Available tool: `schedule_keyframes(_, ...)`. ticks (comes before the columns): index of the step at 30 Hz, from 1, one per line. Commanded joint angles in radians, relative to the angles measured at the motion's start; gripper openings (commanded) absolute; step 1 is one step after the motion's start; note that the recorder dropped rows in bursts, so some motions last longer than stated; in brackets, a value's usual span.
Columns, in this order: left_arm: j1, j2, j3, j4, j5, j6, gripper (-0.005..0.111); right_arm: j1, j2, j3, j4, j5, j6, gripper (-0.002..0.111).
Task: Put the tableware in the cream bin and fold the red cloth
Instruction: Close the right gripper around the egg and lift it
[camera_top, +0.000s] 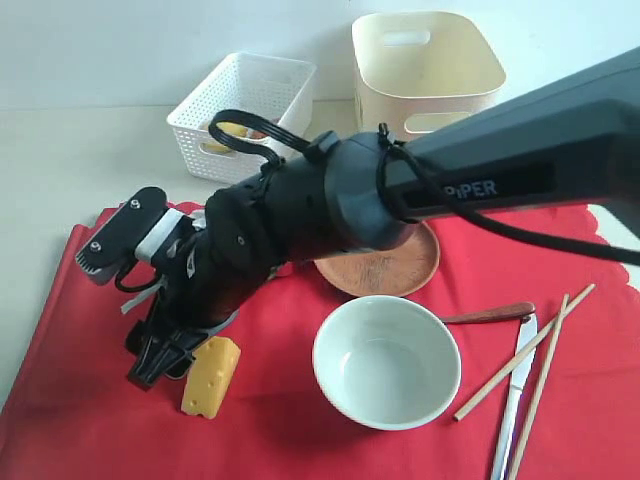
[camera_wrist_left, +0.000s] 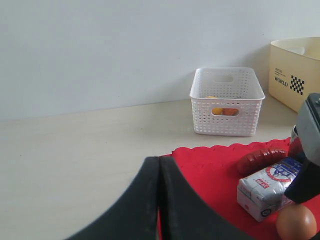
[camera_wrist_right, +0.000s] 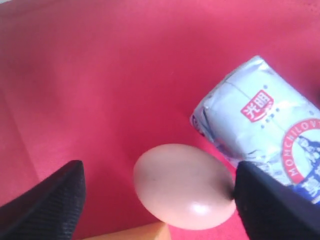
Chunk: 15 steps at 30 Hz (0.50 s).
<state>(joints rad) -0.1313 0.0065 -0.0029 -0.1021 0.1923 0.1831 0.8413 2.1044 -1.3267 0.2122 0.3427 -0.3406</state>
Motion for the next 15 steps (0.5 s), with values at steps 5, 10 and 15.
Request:
schedule_keyframes(5, 0.004, -0.006, 0.003, -0.001, -0.001, -0.002, 0.001, 0.002, 0.044, -0.007, -0.013, -0.043, 0.006, 0.077)
schedule_keyframes(10, 0.004, -0.006, 0.003, -0.001, -0.001, -0.004, 0.001, 0.002, 0.065, -0.007, -0.013, -0.071, 0.002, 0.075)
schedule_keyframes(15, 0.004, -0.006, 0.003, -0.001, -0.001, -0.004, 0.001, 0.002, 0.075, -0.007, -0.013, -0.088, 0.002, 0.064)
